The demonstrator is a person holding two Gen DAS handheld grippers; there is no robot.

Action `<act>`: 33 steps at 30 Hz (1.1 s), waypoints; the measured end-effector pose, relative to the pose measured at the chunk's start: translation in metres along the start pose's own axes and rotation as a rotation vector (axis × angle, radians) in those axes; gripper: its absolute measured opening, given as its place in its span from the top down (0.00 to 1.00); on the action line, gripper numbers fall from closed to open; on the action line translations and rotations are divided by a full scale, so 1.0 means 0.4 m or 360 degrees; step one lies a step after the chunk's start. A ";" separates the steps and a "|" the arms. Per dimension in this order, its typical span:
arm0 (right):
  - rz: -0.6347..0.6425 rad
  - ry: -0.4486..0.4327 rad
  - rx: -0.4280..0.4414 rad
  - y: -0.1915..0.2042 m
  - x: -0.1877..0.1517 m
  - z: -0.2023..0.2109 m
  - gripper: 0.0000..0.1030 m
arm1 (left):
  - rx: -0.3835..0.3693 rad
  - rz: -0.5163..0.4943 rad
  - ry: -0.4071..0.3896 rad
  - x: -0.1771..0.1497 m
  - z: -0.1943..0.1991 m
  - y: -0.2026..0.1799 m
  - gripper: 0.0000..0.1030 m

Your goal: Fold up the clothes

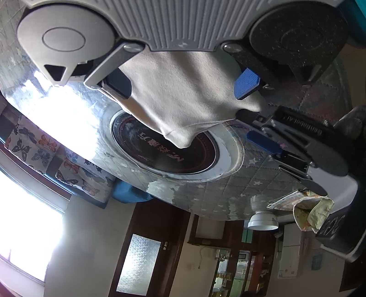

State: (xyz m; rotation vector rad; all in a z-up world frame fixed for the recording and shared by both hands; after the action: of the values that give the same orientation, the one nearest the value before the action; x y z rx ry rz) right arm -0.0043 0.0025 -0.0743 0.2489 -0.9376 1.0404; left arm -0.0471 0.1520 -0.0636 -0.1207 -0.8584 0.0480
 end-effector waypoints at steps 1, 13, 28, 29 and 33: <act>0.0006 -0.0001 0.0006 0.003 0.002 0.000 0.08 | 0.0006 0.0009 0.0003 0.000 0.000 0.005 0.57; 0.0268 0.0002 0.0233 0.123 0.030 -0.019 0.30 | 0.0057 0.0219 -0.0083 0.078 0.037 0.090 0.52; 0.0169 0.0078 0.0433 0.168 0.020 -0.051 0.41 | 0.0046 0.0336 -0.0034 0.071 0.023 0.121 0.49; 0.0183 0.0071 0.0421 0.168 0.025 -0.050 0.41 | 0.0041 0.0349 -0.0034 0.073 0.024 0.122 0.49; 0.0160 0.0117 0.0411 0.166 0.020 -0.072 0.54 | -0.0002 0.0420 -0.0026 0.080 0.022 0.123 0.46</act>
State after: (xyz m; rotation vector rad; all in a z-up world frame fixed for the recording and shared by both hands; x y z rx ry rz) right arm -0.0418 0.0585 -0.1014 0.3778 -0.7553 1.2569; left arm -0.0327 0.2046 -0.0401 -0.2345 -0.8549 0.2959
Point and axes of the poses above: each gripper's, at about its wrist camera, not at the fingertips, and z roughly against the way its jaws point, y to its left, x to its top, the point moved 6 cm from there along -z, roughly the way its jaws point, and after that the axes turned 2 degrees about -x, right-handed, at the moved point
